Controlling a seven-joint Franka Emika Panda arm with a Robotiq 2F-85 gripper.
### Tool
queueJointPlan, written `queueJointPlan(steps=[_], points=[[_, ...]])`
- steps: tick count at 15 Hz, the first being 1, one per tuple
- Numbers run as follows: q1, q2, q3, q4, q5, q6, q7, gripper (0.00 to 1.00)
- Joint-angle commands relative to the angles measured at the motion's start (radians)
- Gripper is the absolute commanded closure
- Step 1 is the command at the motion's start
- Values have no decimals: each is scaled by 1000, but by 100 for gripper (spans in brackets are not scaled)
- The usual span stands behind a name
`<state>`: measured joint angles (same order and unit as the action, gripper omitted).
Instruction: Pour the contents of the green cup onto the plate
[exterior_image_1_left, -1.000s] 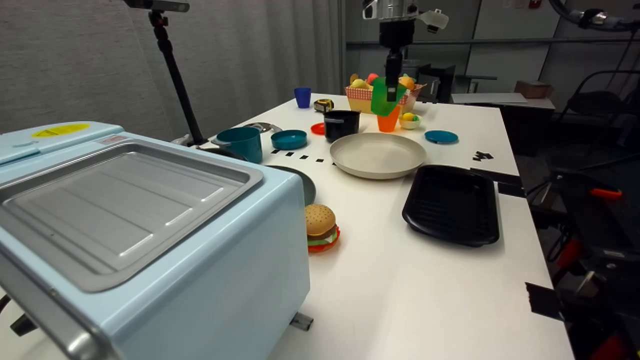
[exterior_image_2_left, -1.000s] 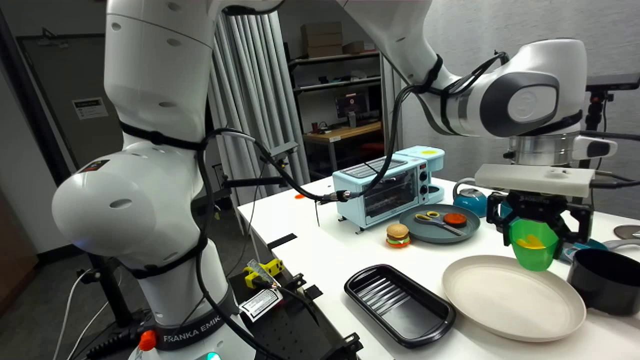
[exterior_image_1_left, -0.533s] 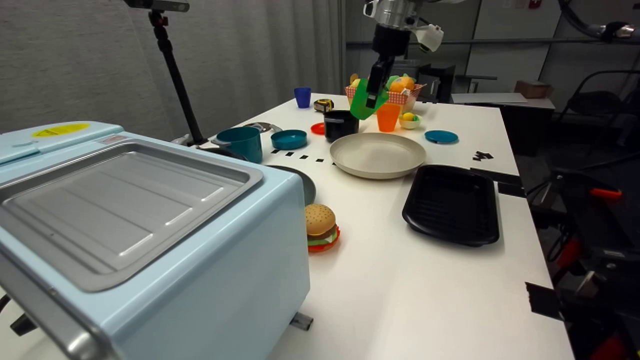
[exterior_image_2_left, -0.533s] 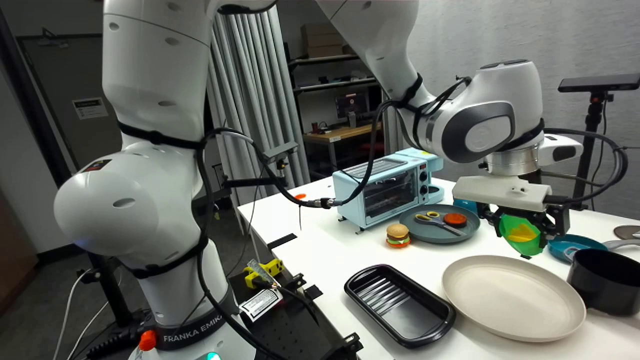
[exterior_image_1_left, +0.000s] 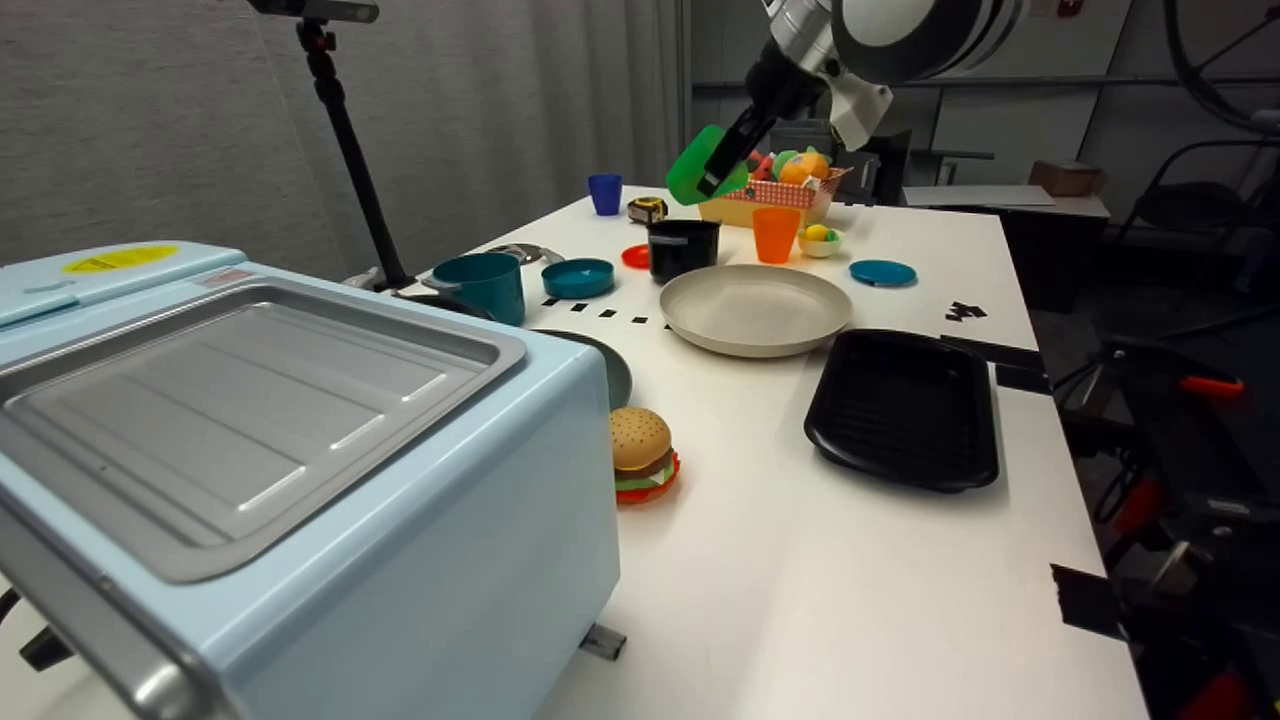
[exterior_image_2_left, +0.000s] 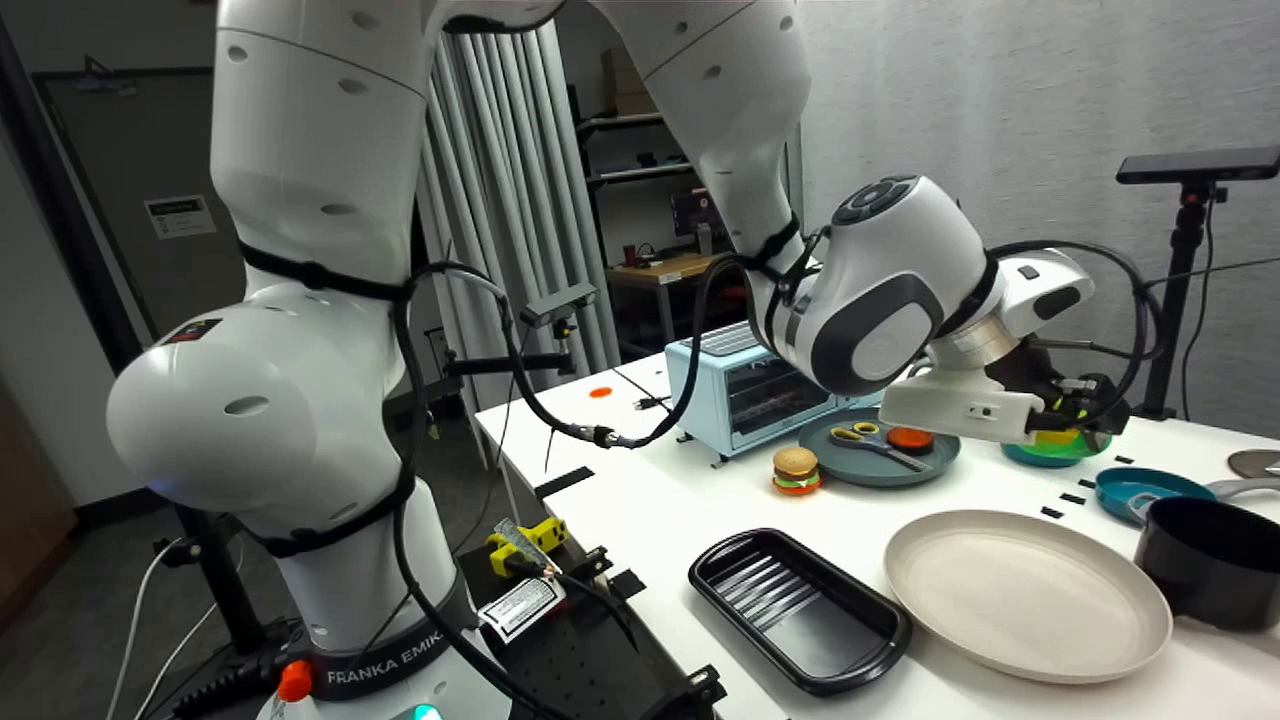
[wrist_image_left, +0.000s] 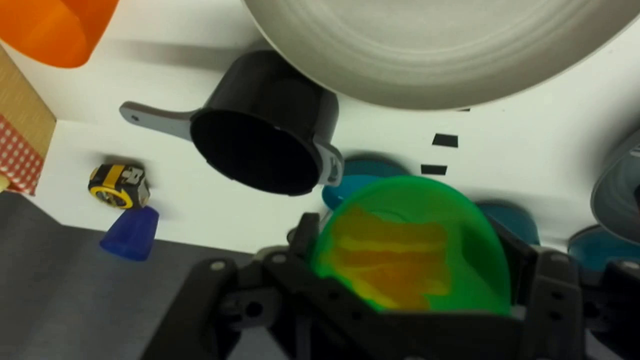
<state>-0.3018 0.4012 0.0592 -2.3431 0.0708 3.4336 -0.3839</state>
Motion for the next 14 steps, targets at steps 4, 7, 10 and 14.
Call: queueJointPlan(steps=[4,7,10,14], points=[[54,95,-88,-68,-75,493,199,48],[69,152,-124,-75,-87,685,256,48],[82,200,-146,-60,-75,807,281,48],[93,197,-160,-7,-75,787,296,48]])
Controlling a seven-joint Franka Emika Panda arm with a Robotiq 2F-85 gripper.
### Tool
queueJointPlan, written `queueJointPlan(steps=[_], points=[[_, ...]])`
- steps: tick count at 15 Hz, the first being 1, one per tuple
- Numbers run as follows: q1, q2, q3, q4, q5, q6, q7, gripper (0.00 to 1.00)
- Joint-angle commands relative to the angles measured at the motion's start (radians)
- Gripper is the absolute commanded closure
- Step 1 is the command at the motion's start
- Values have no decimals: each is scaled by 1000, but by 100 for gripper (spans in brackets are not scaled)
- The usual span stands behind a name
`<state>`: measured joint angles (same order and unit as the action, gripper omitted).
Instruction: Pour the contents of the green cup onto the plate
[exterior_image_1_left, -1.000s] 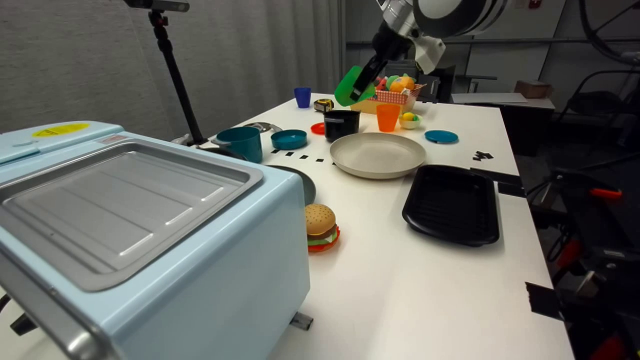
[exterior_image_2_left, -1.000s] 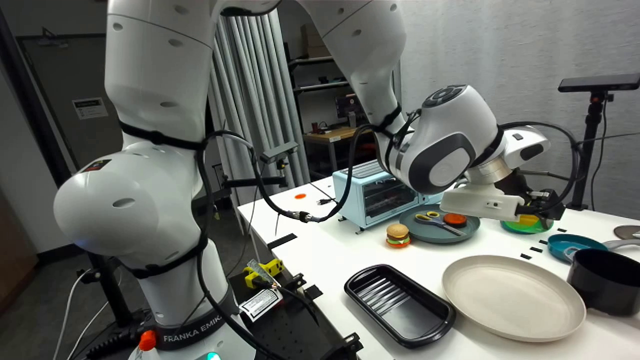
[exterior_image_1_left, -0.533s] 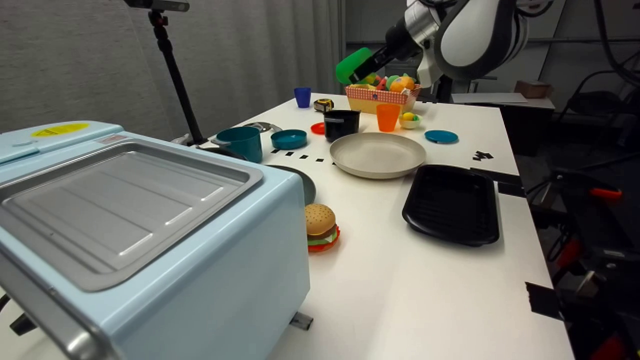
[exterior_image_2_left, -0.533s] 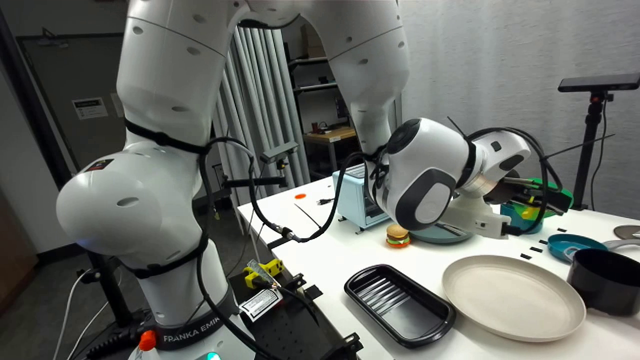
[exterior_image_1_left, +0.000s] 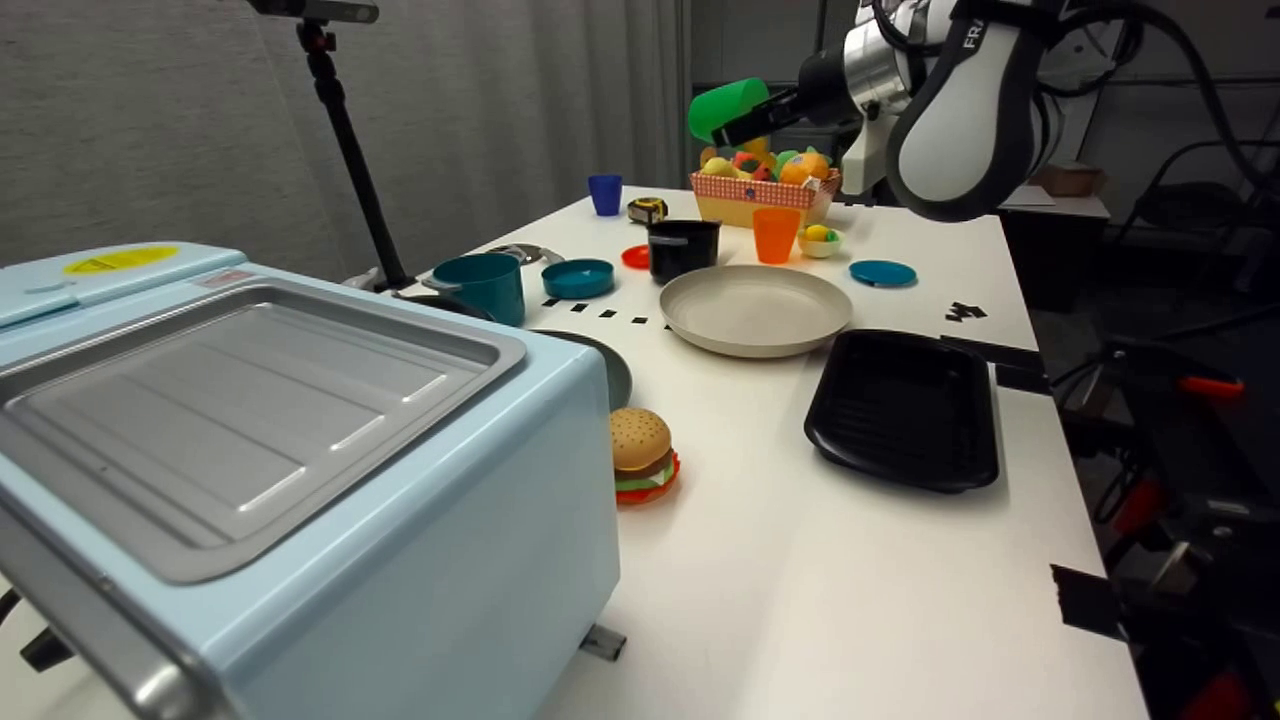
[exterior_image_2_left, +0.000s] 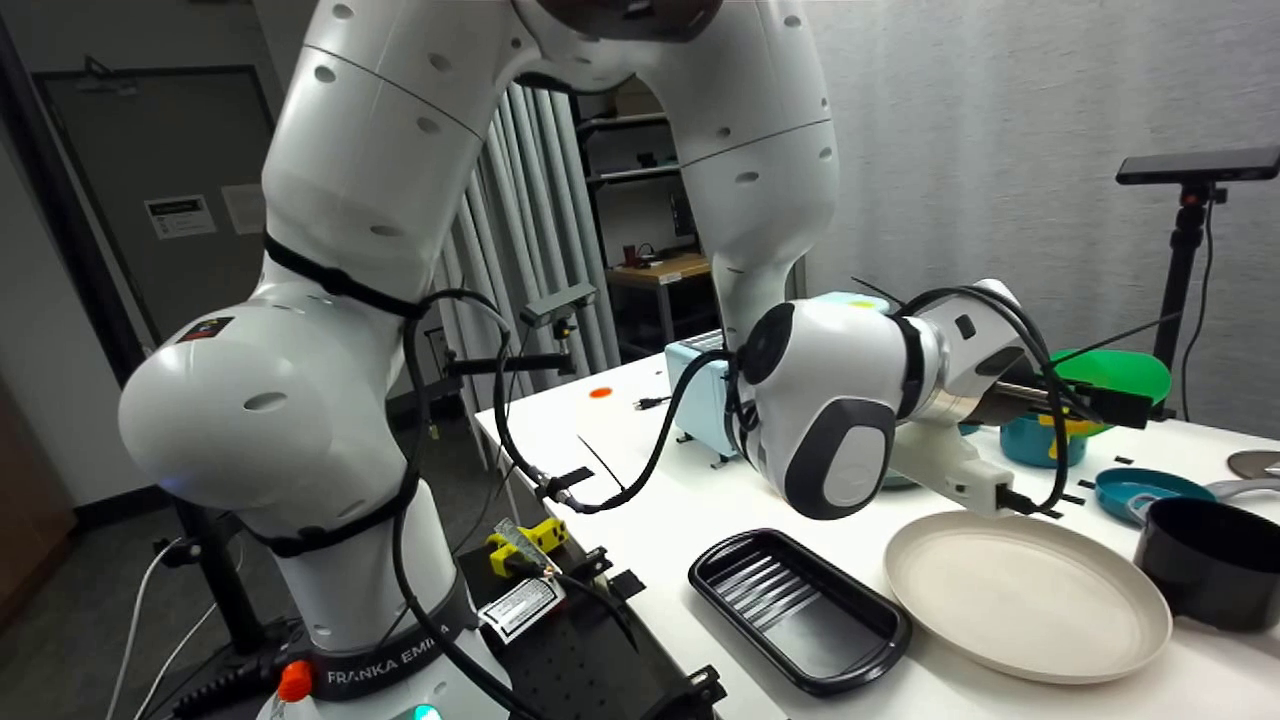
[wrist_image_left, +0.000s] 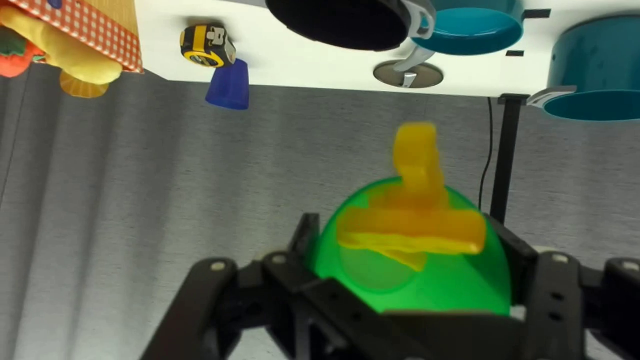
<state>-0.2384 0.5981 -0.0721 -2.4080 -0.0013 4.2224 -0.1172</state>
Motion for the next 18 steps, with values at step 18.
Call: queueJointPlan(steps=[18], points=[[23,3,-11,249,5,14,177,48]])
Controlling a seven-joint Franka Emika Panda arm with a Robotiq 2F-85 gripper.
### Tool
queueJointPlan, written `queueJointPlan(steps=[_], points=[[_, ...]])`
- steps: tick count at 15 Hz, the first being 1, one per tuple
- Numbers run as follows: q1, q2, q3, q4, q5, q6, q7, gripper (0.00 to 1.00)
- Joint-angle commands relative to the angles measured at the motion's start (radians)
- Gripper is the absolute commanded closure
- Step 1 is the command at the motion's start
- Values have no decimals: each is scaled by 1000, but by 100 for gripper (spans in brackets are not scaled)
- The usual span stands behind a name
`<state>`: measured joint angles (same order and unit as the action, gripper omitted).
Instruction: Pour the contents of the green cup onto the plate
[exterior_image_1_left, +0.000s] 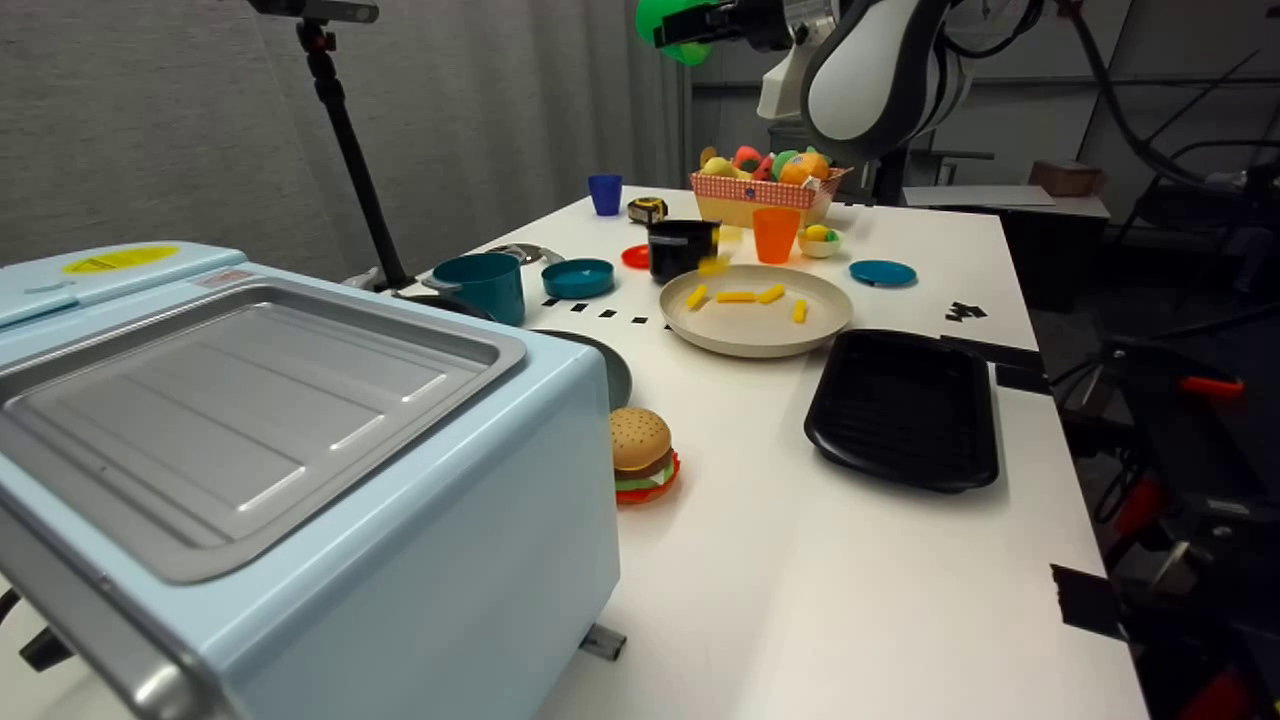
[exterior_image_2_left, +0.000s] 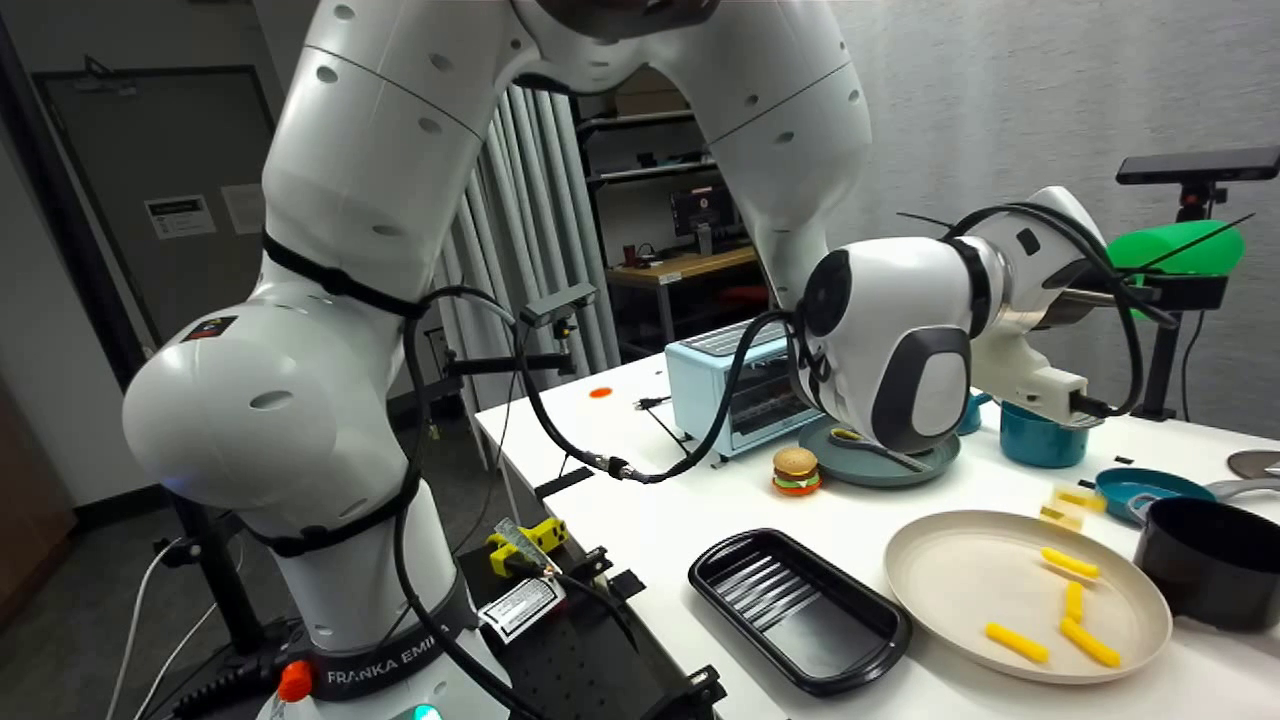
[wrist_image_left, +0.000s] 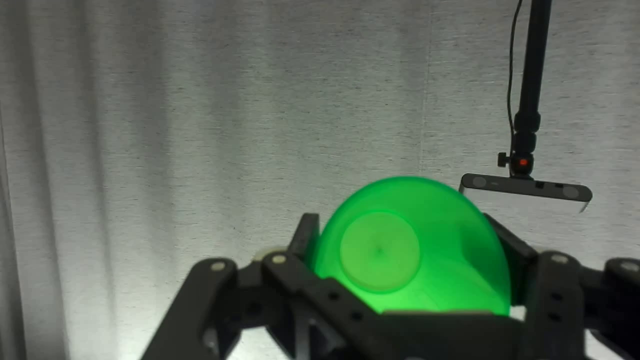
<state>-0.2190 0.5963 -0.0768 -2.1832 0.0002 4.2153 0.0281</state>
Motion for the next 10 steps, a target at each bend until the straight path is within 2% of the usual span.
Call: queueJointPlan(steps=[1,5,8,10], points=[[4,6,-6,26,6,21,34,48],[7,9,-10,11,30,21,32,48],[8,1,-16,-61,86,21,28,48],[7,-32,-21,-97,133,-80,31,48]])
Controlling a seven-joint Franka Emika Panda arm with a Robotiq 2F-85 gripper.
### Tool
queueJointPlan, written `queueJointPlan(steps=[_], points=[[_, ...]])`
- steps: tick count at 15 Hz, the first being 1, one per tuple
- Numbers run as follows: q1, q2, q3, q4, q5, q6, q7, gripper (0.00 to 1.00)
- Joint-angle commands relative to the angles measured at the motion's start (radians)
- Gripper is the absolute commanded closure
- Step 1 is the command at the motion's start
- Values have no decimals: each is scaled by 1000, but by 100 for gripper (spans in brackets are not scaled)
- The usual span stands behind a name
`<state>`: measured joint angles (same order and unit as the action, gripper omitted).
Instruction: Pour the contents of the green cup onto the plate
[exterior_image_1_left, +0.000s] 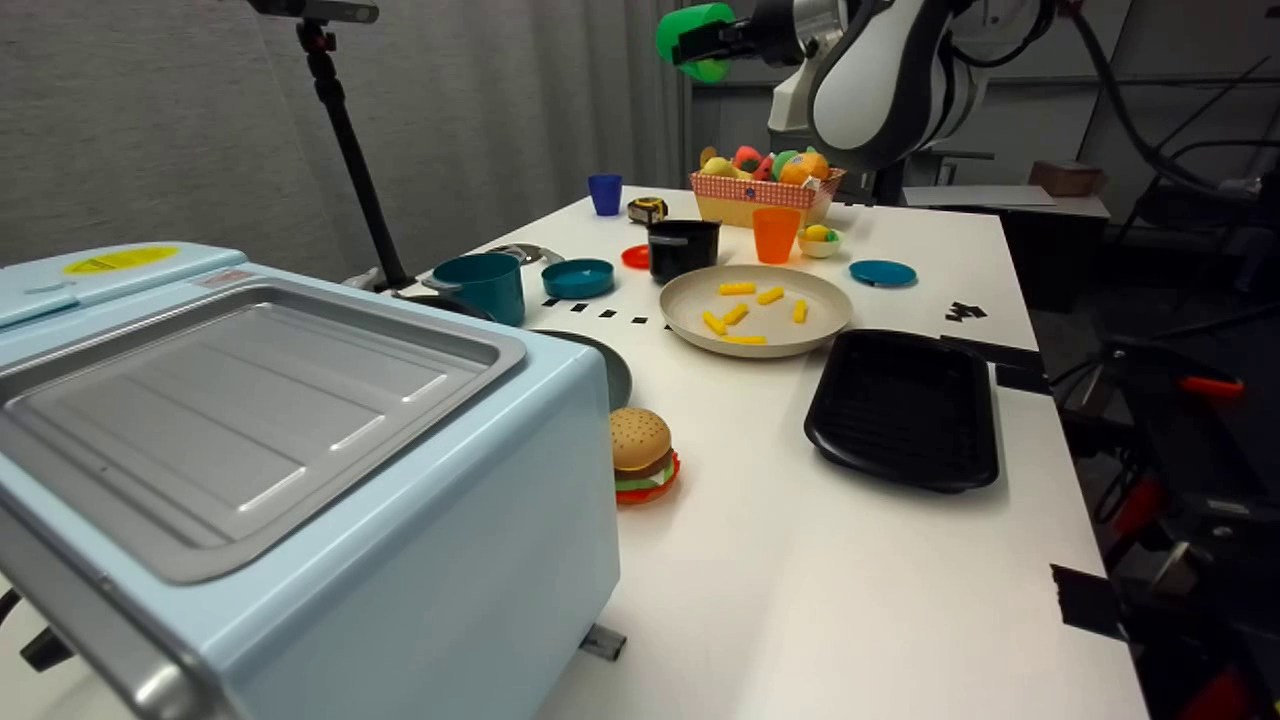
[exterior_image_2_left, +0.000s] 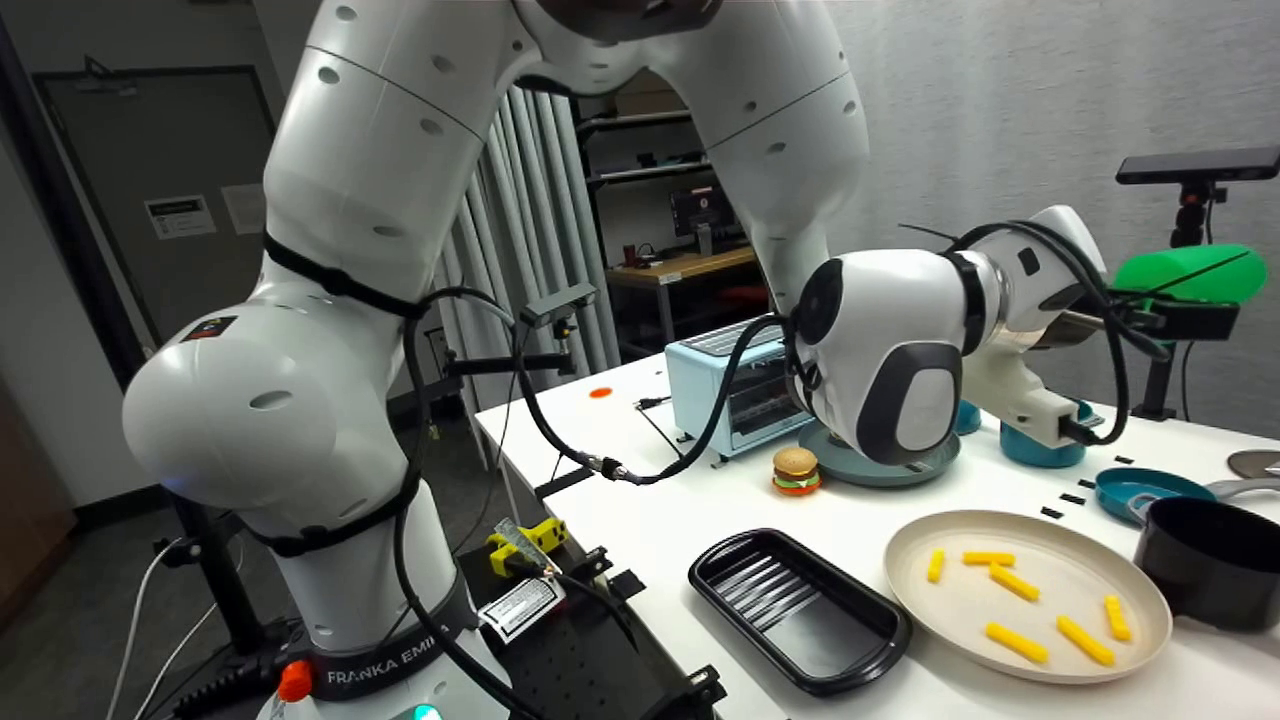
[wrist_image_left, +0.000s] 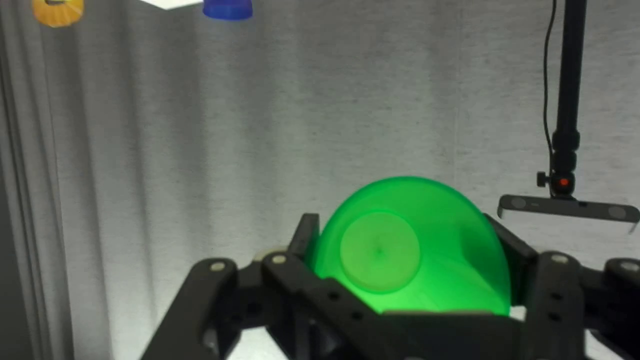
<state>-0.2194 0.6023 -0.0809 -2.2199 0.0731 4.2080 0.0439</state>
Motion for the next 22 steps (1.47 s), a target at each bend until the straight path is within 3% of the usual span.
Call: queueJointPlan(steps=[1,9,12,15,22], points=[[5,-56,-22,-68,86,-142,17,48],[13,-125,-155,25,204,-761,-15,48],[12,-119,-208,76,156,-1013,5,48],[-30,-112,-187,134,102,-1259,13,48],[-27,-66,-210,248,-9,-1780,42,48]])
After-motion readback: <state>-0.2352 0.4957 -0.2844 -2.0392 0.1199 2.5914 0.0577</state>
